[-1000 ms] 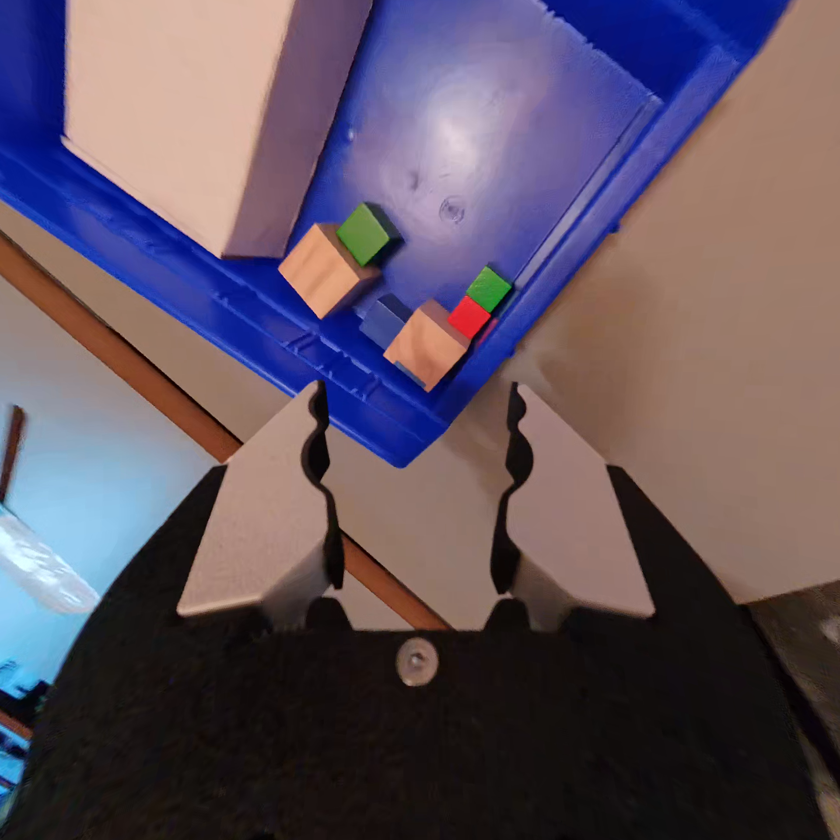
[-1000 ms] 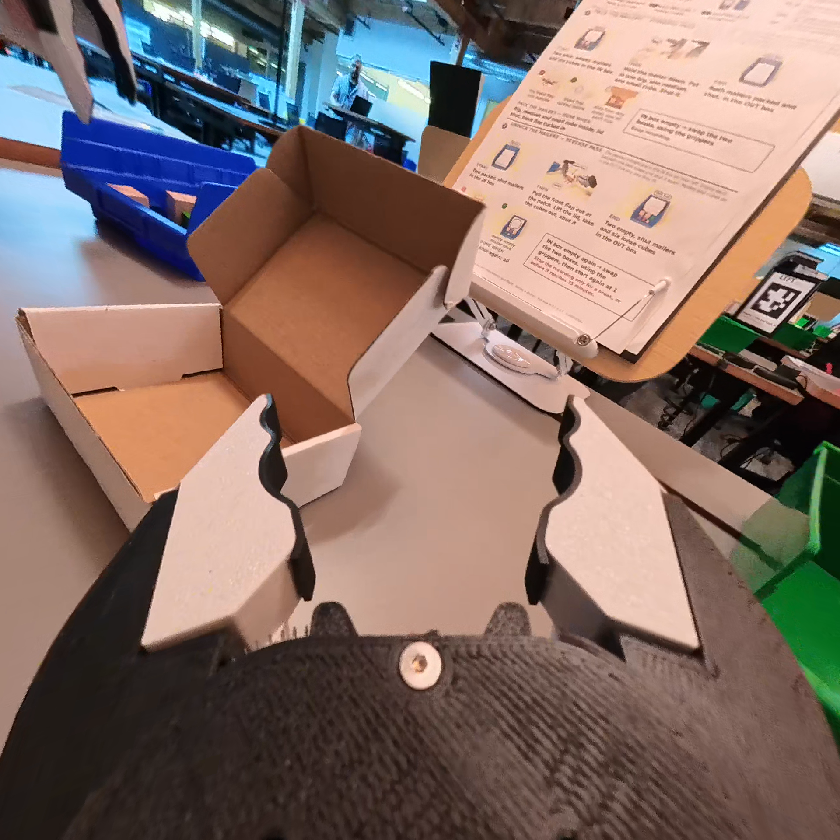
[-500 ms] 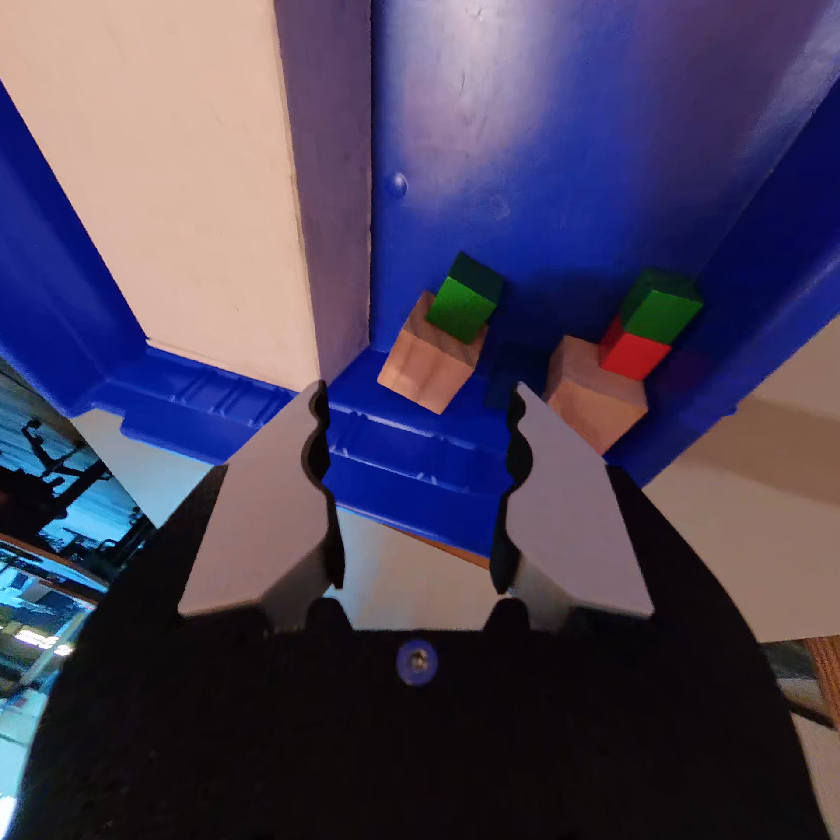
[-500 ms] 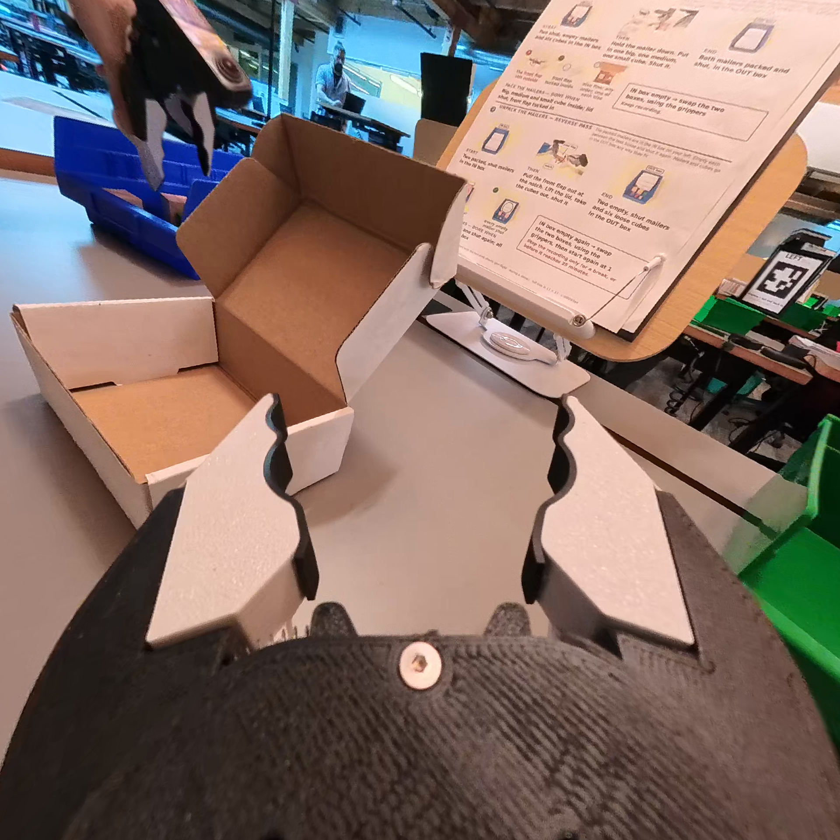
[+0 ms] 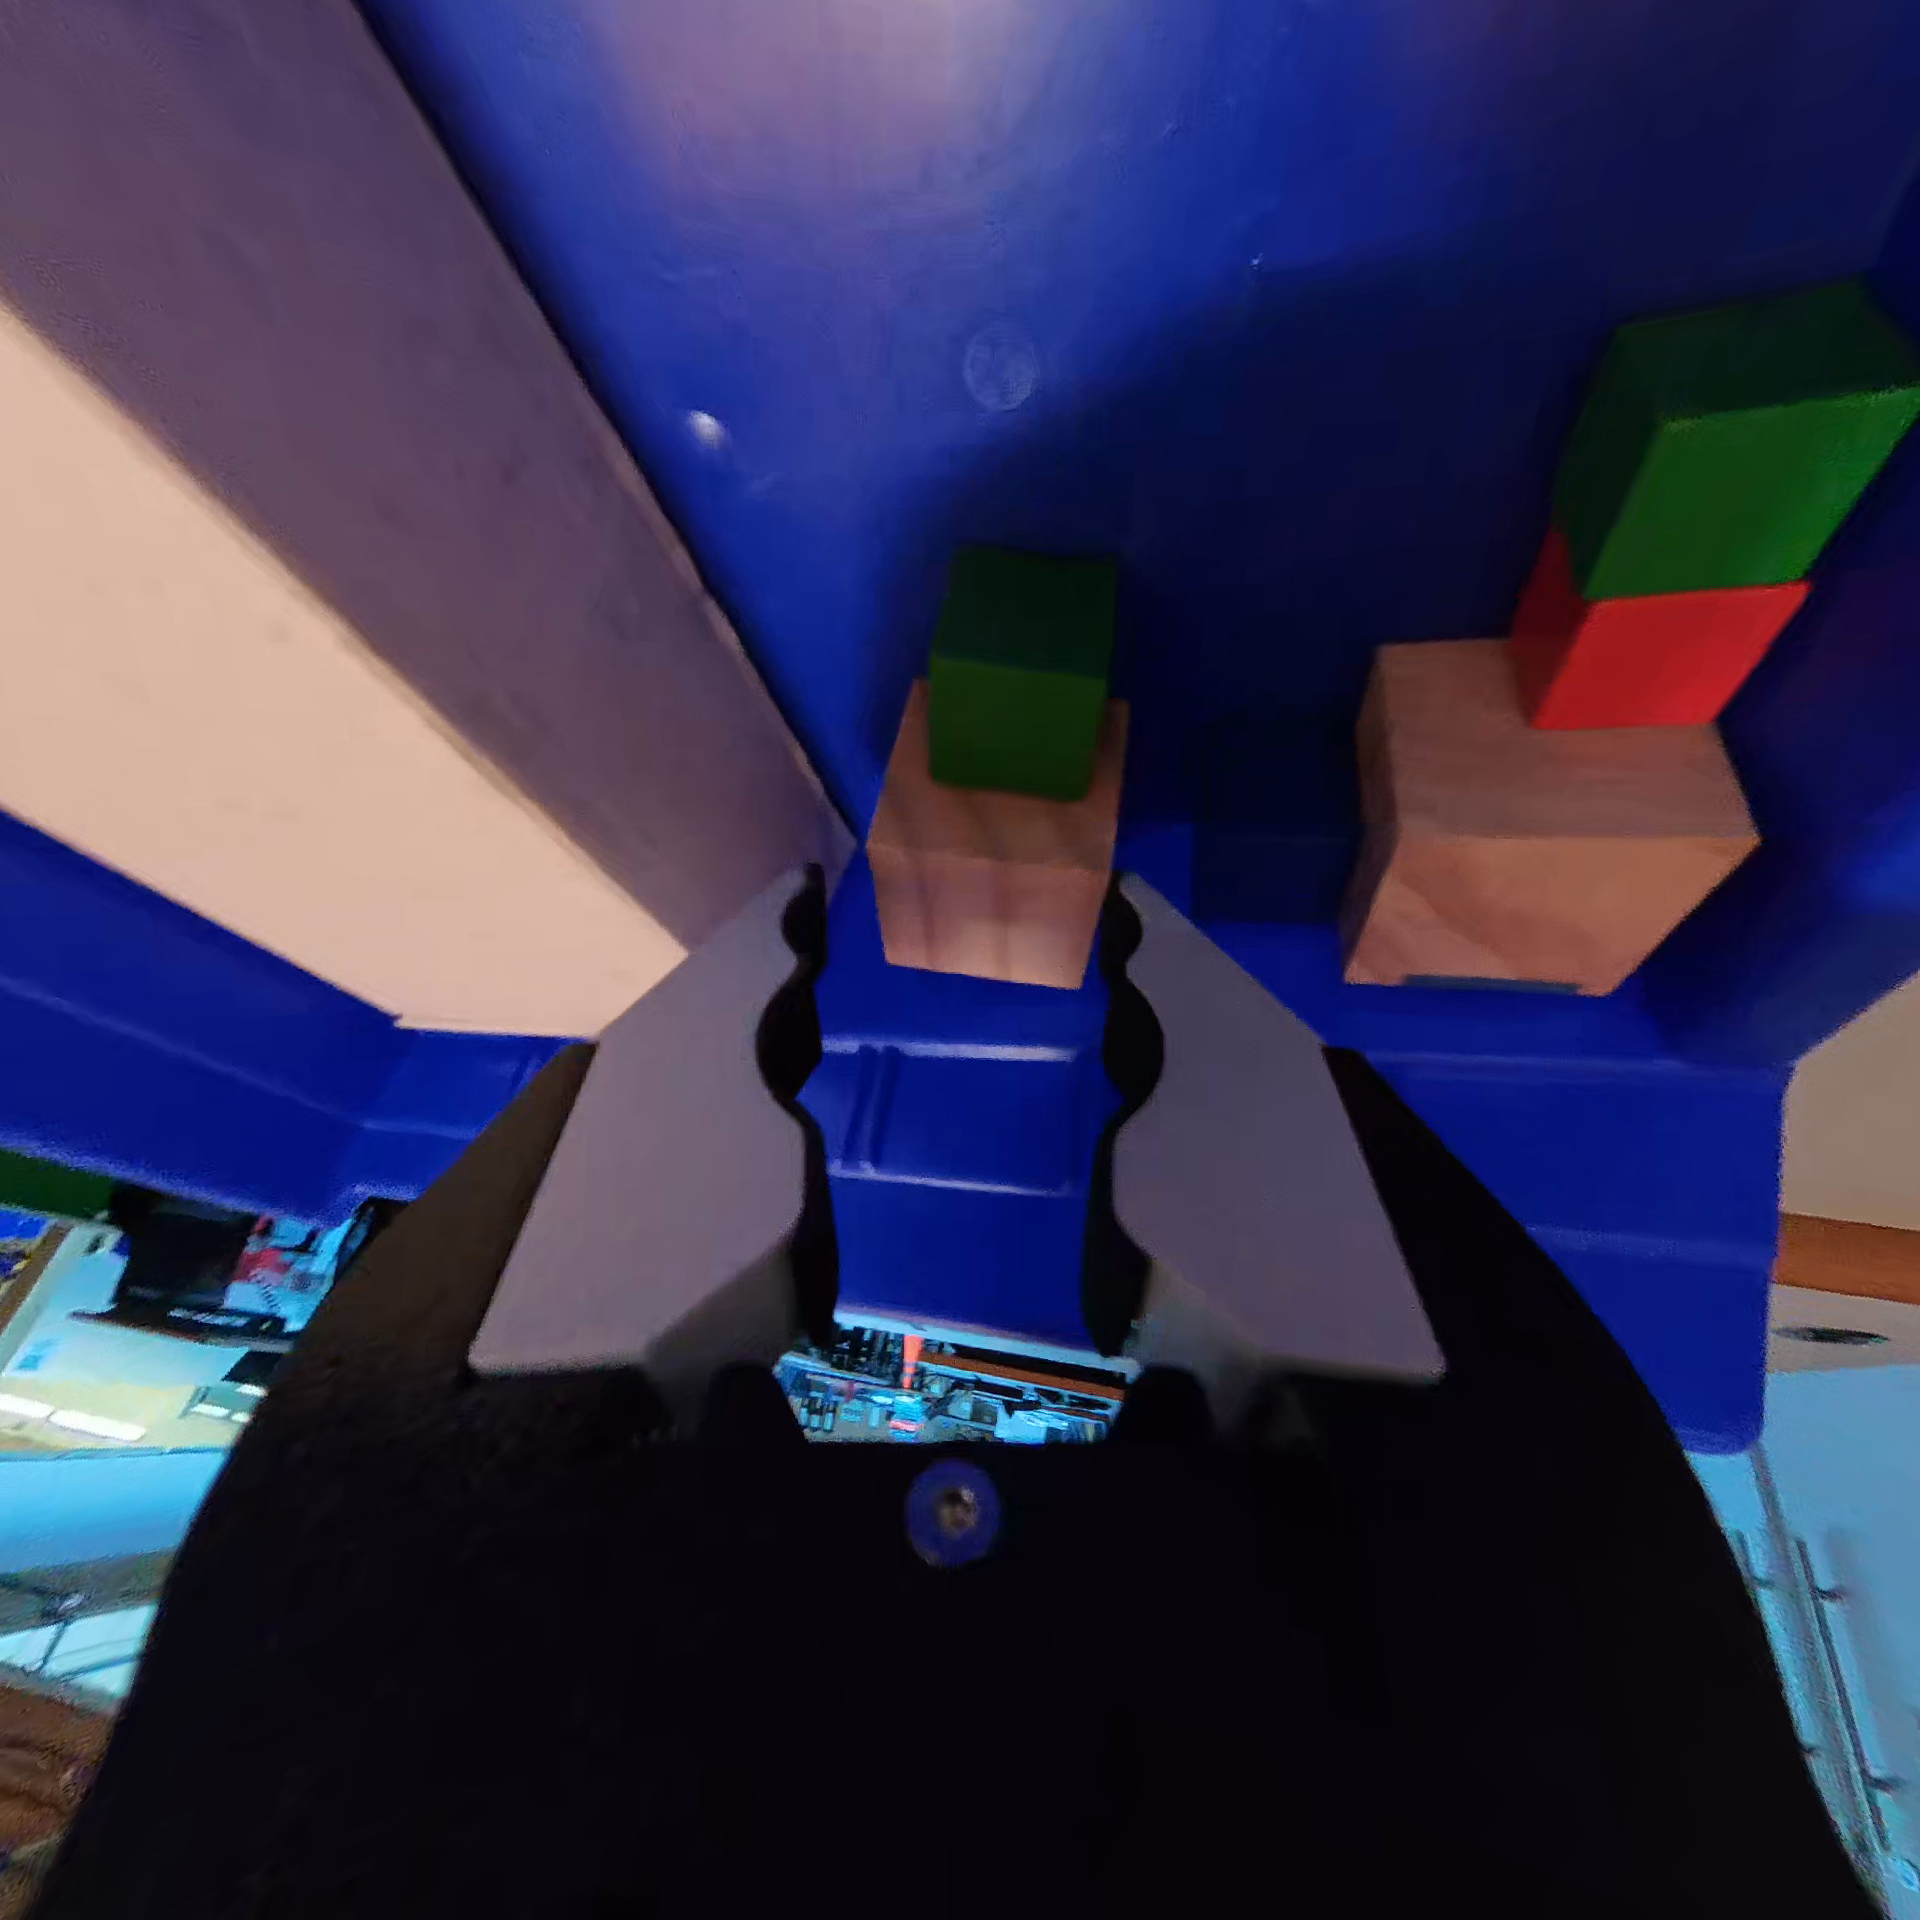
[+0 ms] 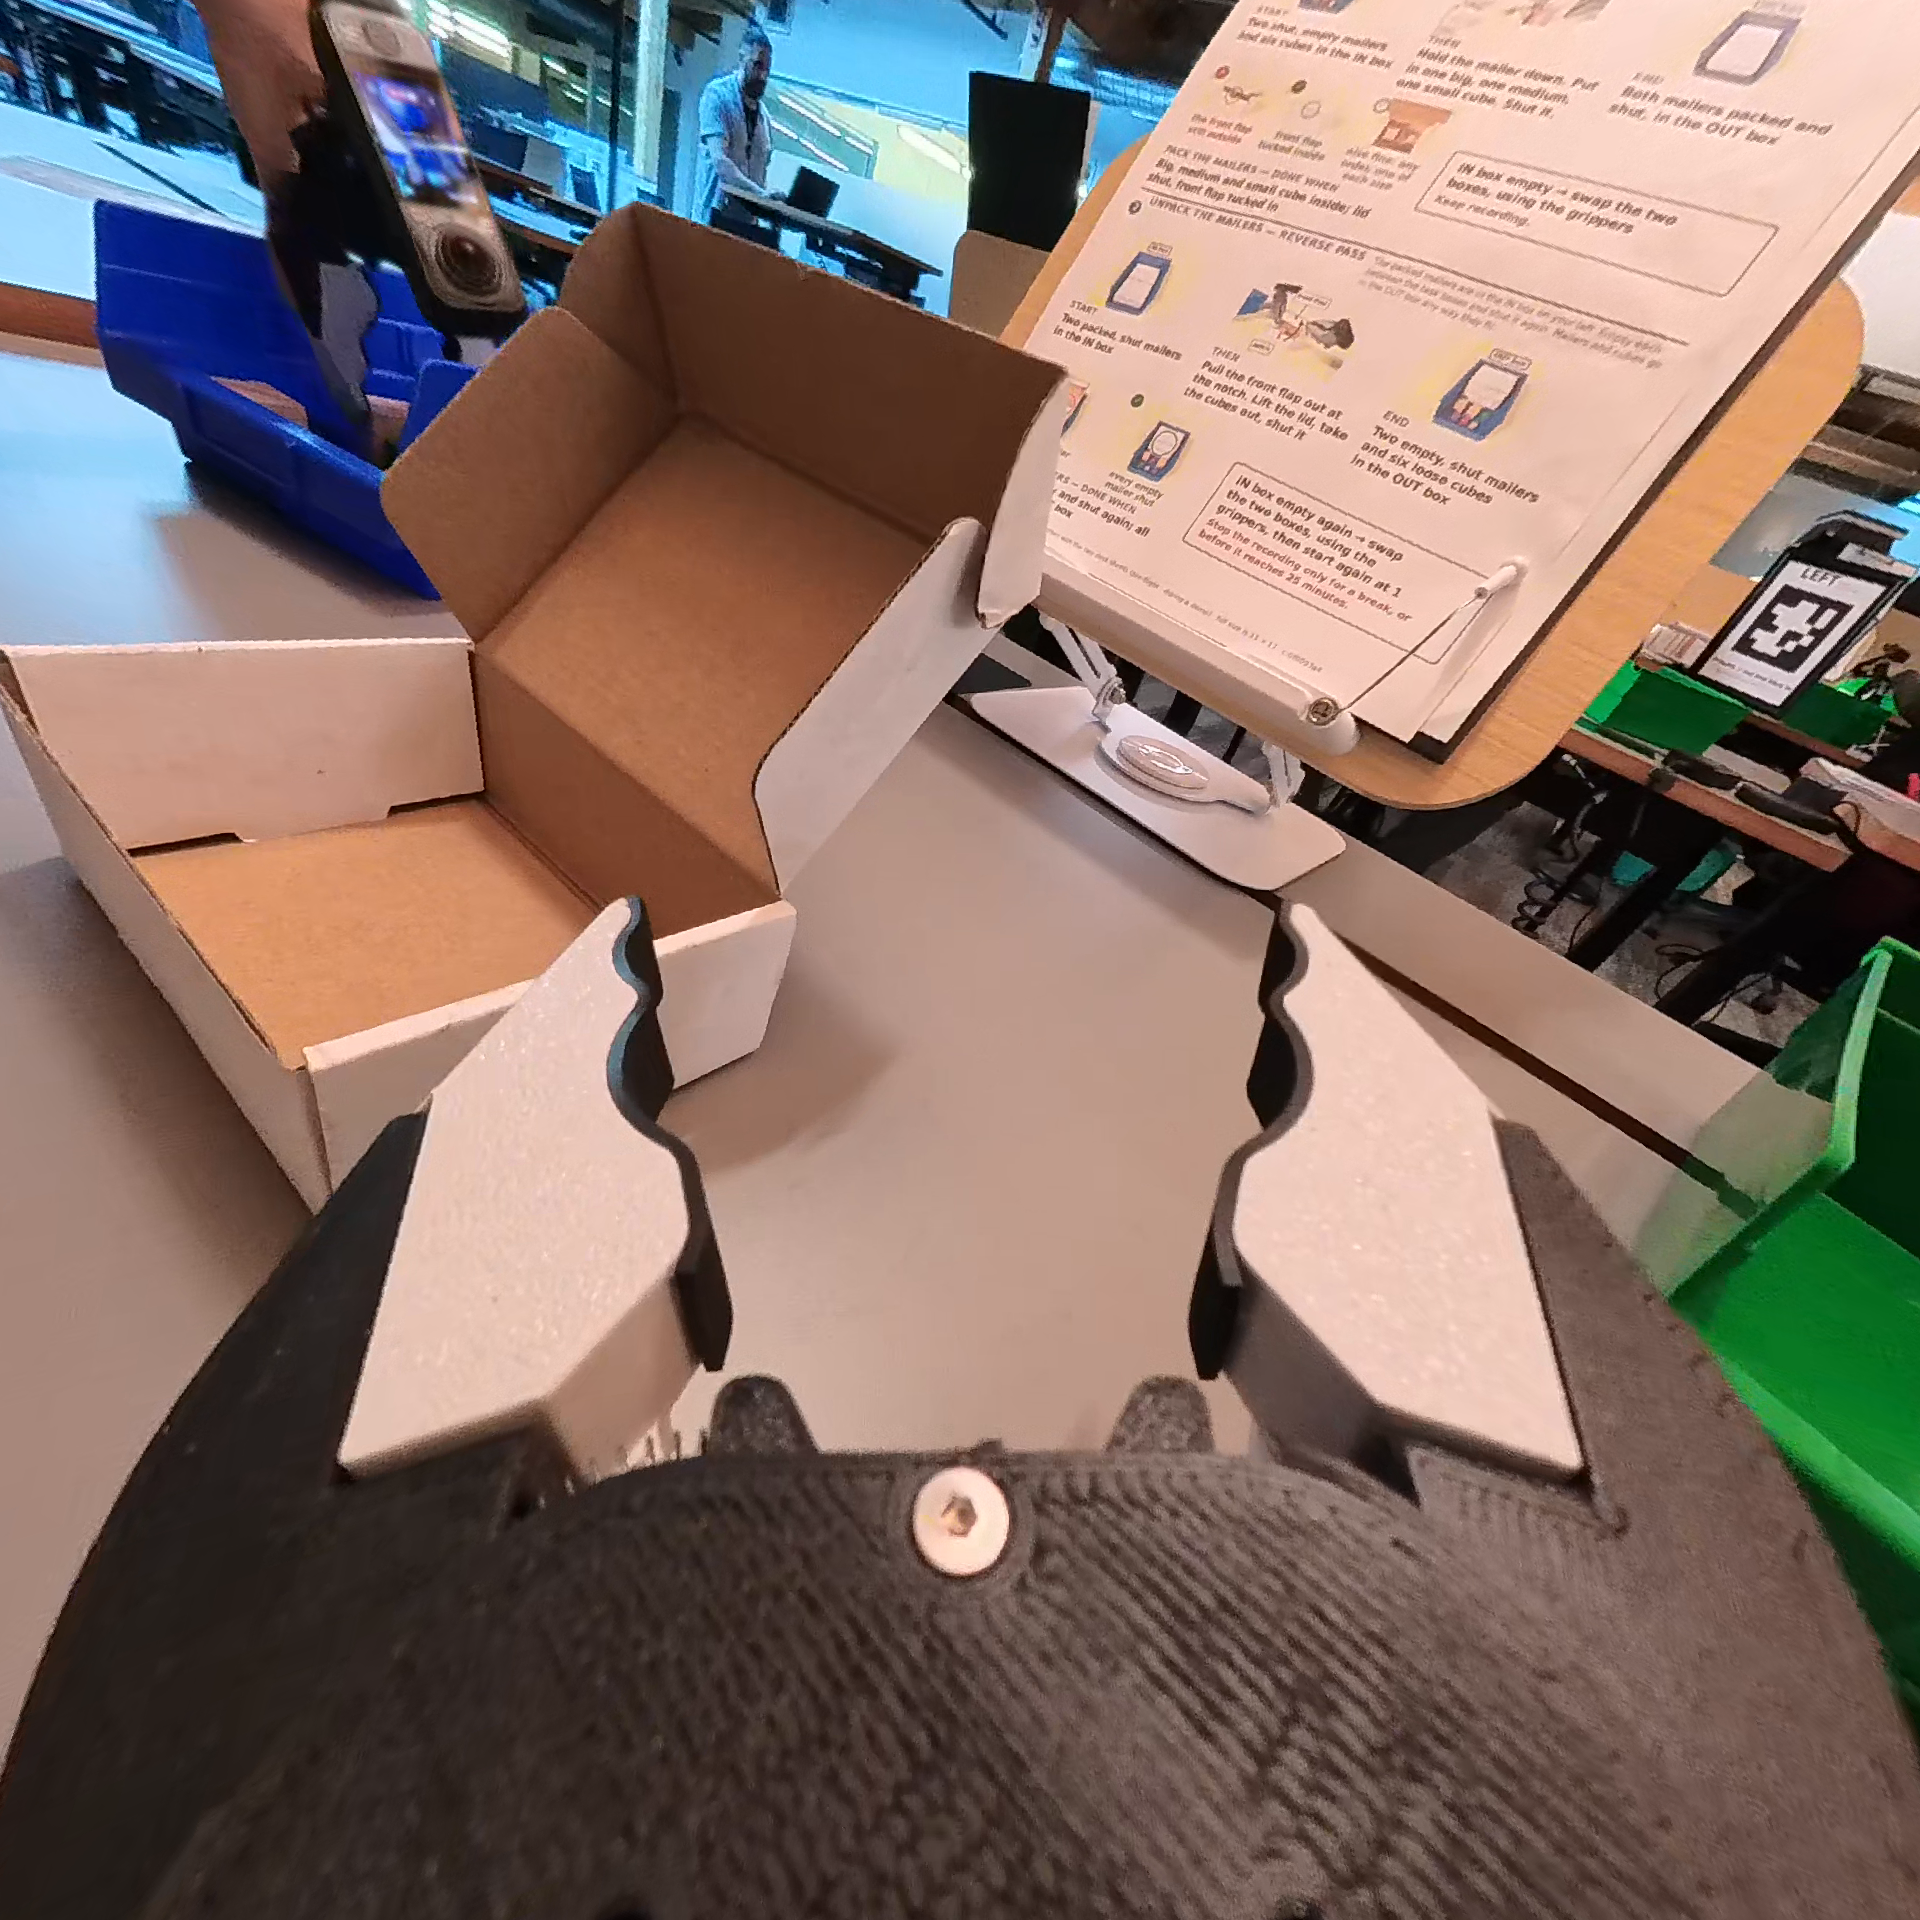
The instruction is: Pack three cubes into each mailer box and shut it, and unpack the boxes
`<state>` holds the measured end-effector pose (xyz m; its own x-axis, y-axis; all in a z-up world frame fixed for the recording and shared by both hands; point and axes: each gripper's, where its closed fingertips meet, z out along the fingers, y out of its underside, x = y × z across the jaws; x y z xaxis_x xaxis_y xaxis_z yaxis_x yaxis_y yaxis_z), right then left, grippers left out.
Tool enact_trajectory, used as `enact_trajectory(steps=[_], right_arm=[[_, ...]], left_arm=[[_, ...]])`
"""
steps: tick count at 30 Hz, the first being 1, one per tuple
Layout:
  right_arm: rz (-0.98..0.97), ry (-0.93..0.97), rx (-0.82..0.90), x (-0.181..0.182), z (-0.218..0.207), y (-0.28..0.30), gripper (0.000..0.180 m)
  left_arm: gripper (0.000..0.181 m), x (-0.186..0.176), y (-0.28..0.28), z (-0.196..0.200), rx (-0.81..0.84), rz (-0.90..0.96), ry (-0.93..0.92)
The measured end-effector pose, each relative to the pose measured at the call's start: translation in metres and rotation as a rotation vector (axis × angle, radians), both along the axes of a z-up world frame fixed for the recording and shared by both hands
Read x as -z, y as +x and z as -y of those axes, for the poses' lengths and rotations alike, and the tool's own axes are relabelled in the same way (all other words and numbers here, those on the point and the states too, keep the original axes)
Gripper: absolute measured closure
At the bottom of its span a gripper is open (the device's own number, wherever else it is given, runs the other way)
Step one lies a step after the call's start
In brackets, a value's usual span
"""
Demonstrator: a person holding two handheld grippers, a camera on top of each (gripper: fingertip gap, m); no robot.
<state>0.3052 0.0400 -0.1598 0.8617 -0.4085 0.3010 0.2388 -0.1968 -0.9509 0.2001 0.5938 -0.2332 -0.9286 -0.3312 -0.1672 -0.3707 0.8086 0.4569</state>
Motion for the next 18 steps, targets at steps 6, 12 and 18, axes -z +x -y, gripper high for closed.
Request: enact_trajectory(steps=[6,12,18], right_arm=[[-0.009,-0.004,0.009,0.003,0.001,0.003,0.066],[-0.005,-0.004,0.015,0.003,0.001,0.003,0.068],[0.003,-0.015,0.021,0.004,0.000,0.003,0.068]], left_arm=[[0.139,0.002,-0.005,0.005,-0.095,0.012,-0.074],[0.139,-0.053,0.001,0.009,-0.154,0.094,-0.016],[0.139,-0.132,-0.005,0.096,-0.145,0.114,-0.080]])
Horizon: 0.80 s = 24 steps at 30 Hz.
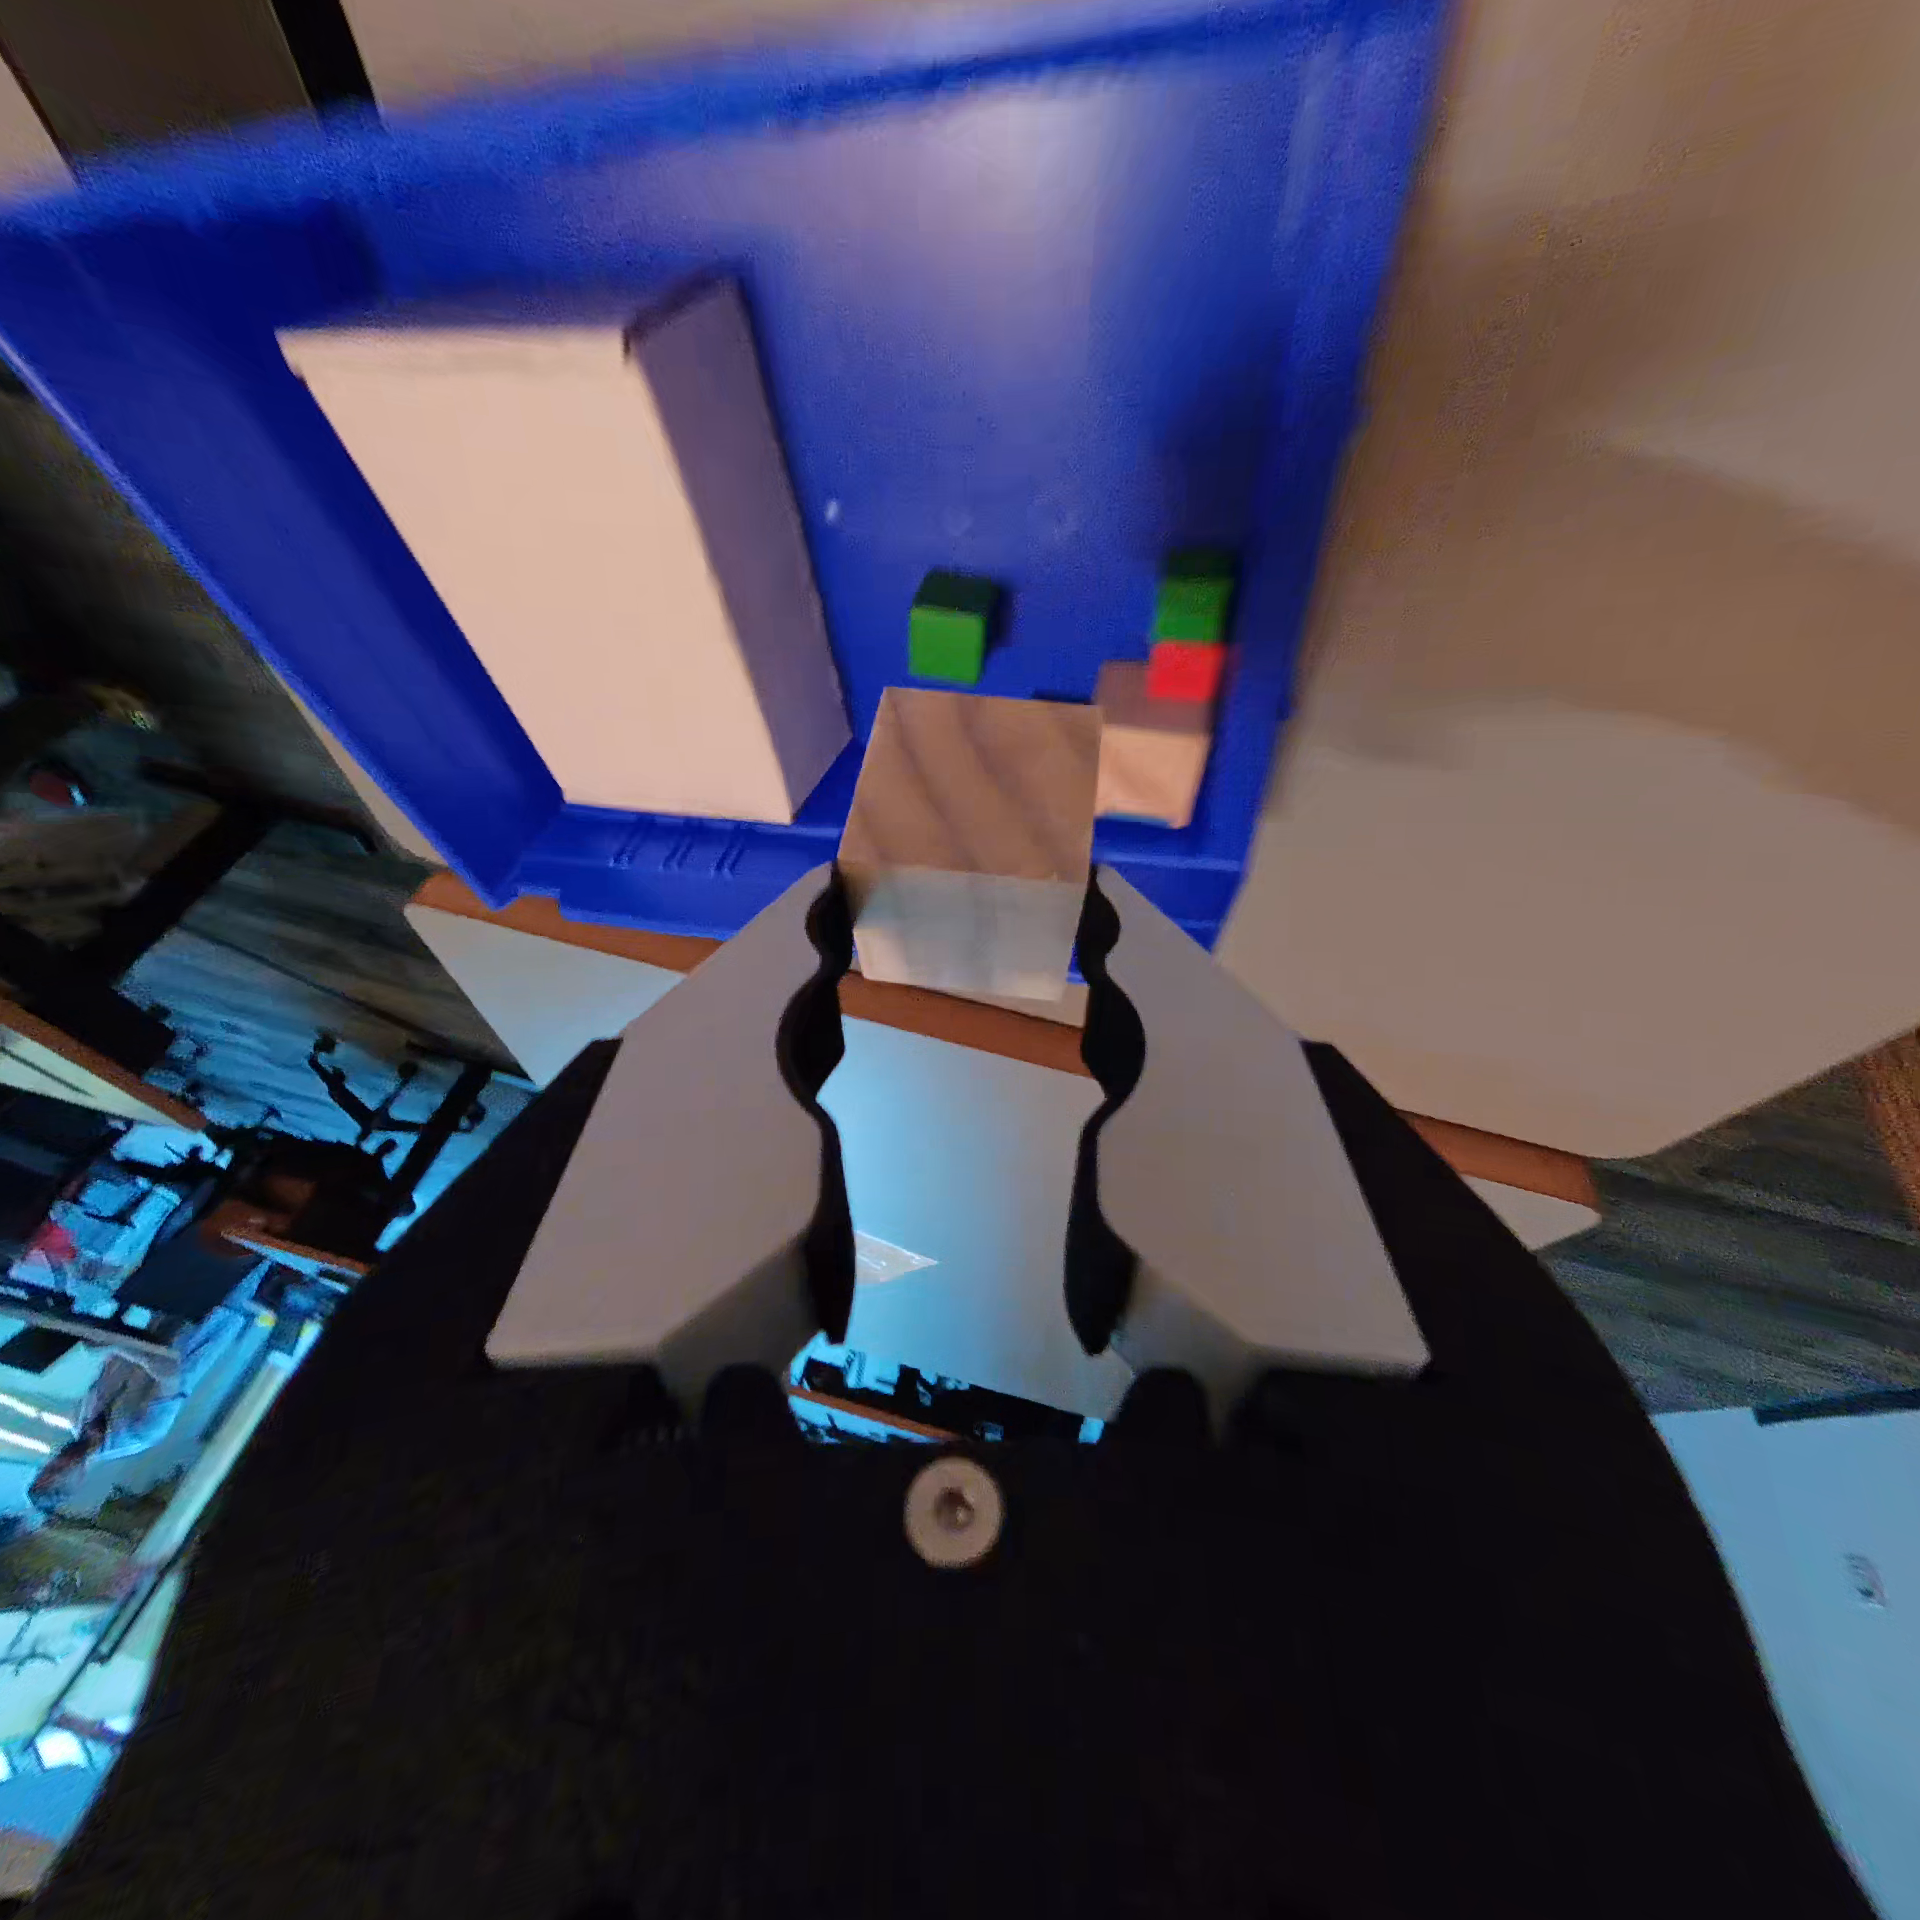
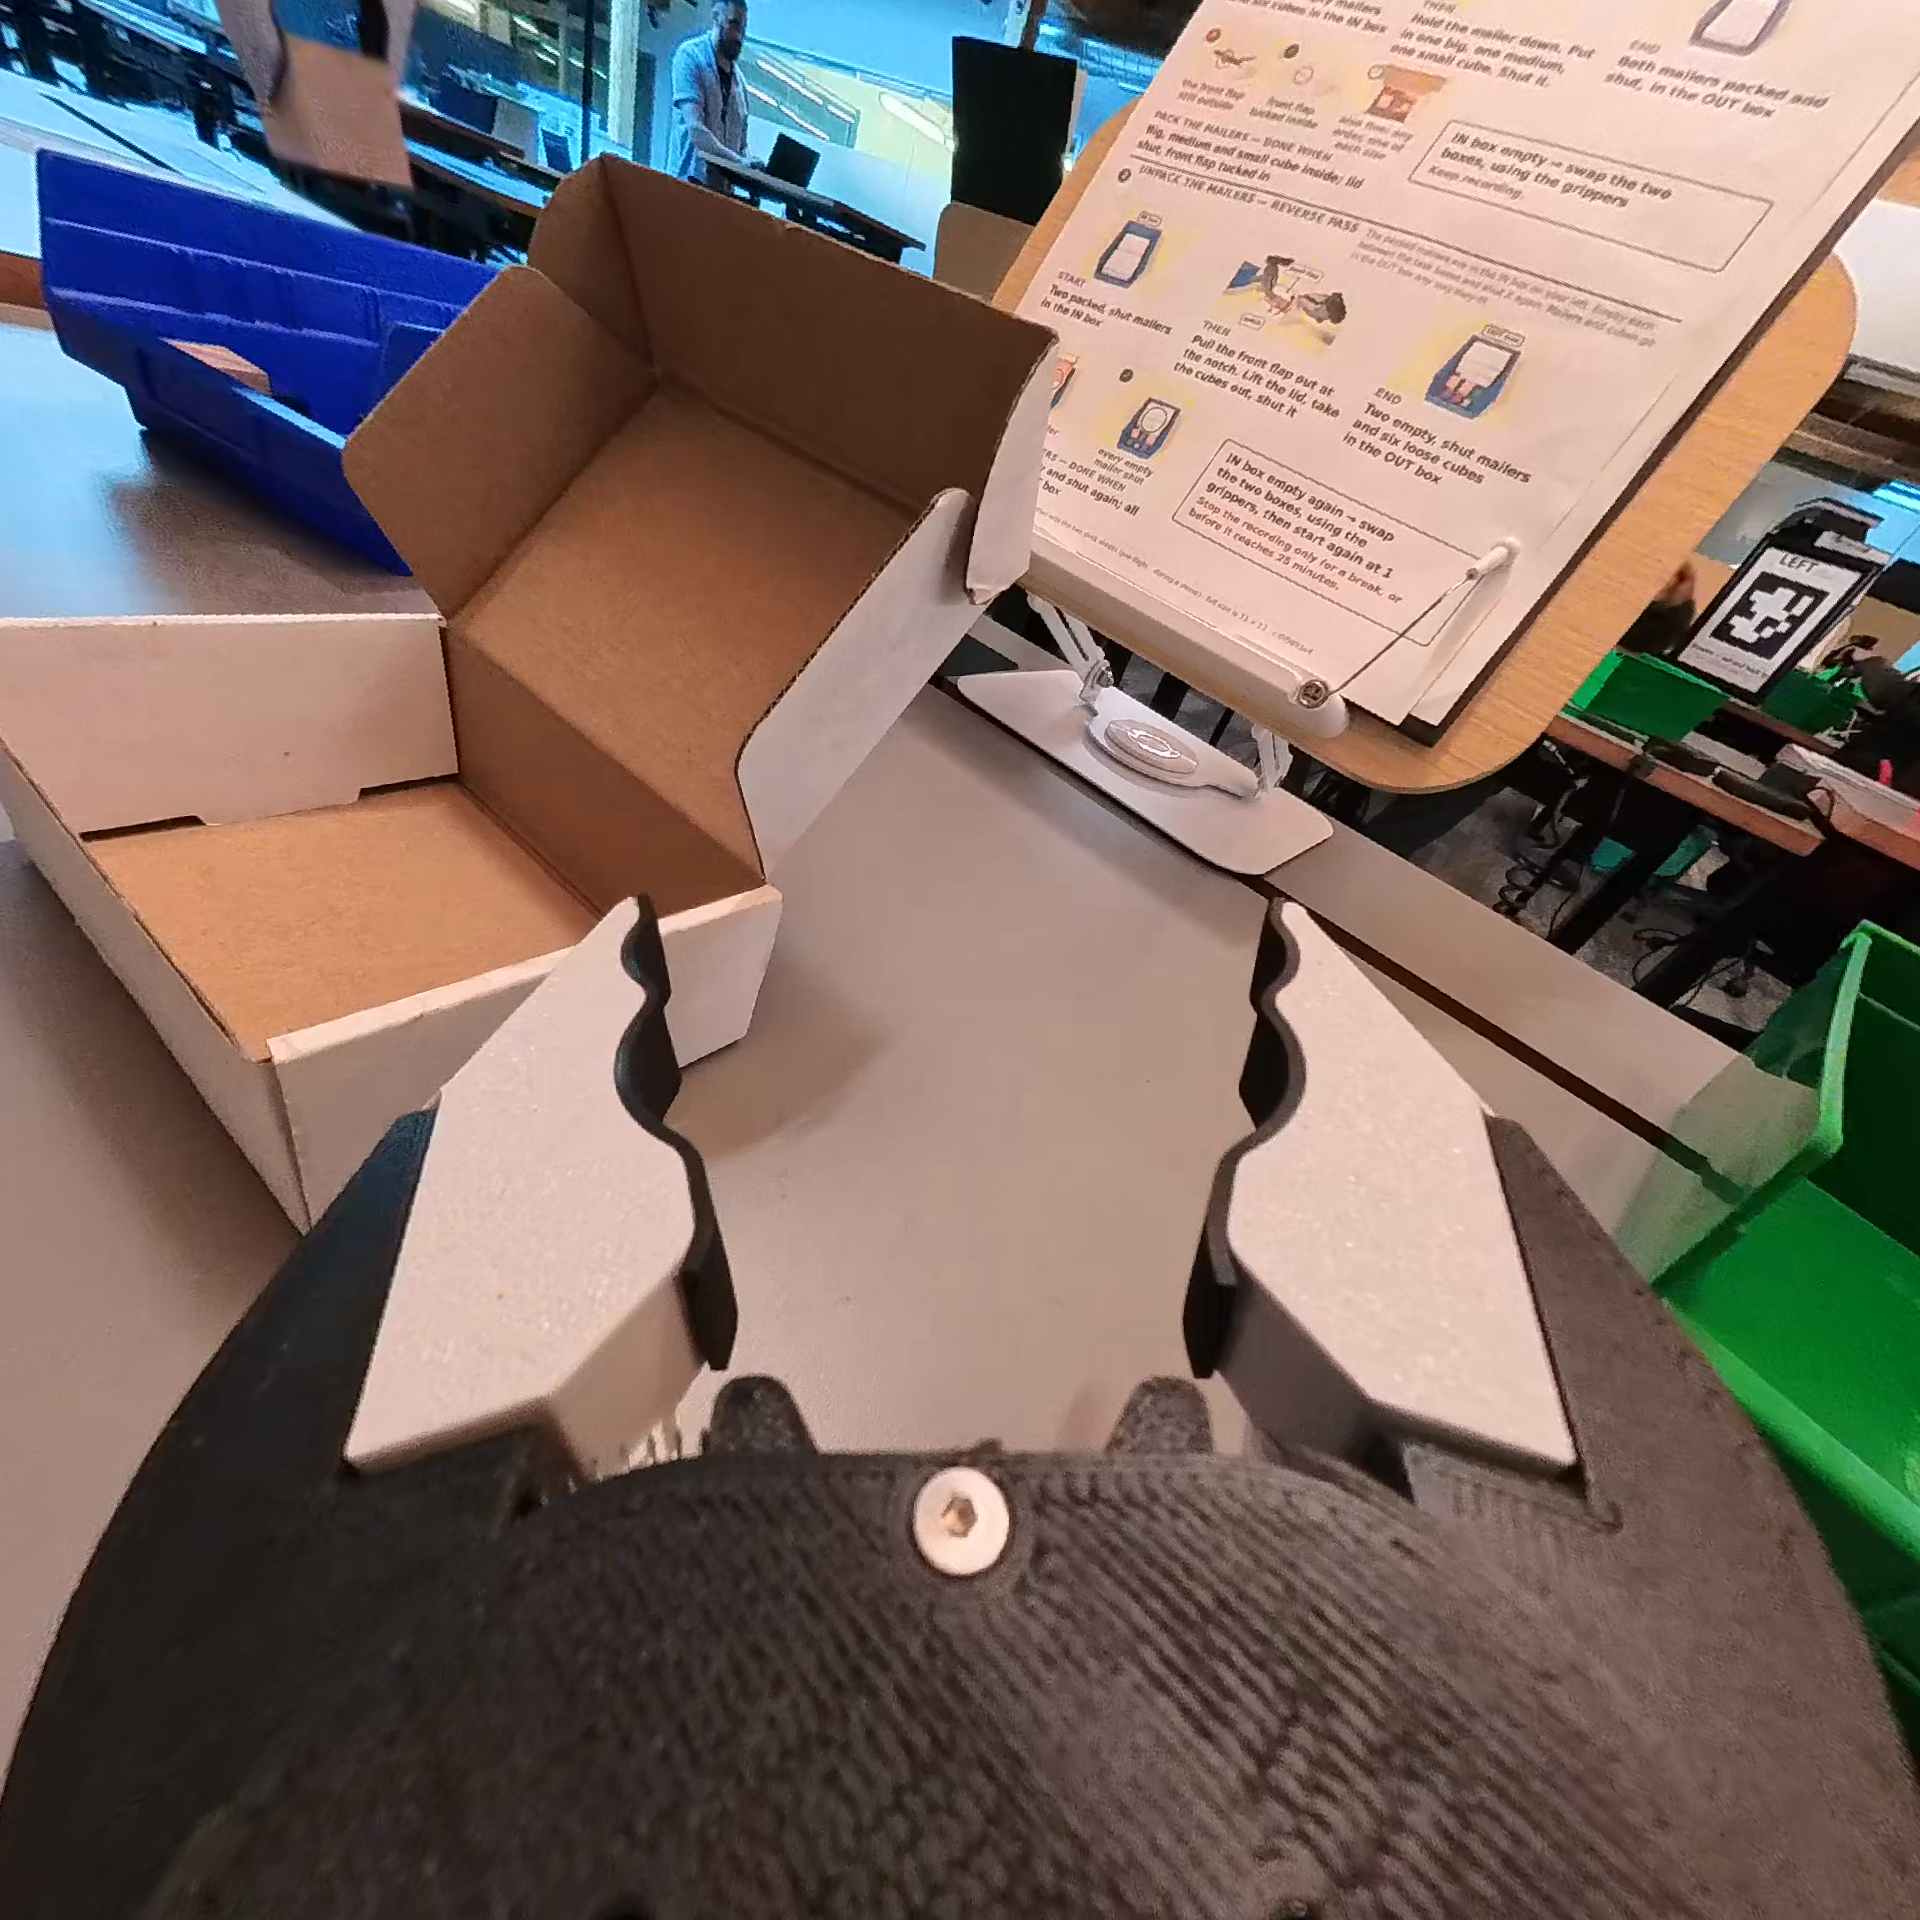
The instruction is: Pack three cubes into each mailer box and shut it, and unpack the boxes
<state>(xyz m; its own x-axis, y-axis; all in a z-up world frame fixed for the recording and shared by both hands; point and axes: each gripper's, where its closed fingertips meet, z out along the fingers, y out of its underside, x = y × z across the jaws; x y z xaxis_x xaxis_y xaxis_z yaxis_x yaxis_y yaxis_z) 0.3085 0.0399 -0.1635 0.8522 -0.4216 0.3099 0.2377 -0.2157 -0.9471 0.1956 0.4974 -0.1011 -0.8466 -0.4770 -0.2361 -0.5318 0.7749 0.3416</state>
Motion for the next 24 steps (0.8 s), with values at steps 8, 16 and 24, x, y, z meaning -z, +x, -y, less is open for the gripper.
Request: enact_trajectory(steps=[8,16,24], right_arm=[[0.012,0.007,0.022,-0.002,0.002,0.003,0.069],[0.005,0.051,0.046,-0.007,0.008,0.008,0.070],[-0.021,0.110,0.054,-0.013,0.014,0.012,0.071]], left_arm=[[0.139,-0.021,-0.027,0.223,0.212,0.047,-0.155],[0.139,0.058,0.003,0.342,0.282,-0.003,-0.083],[0.140,0.116,0.018,0.352,0.298,-0.156,0.056]])
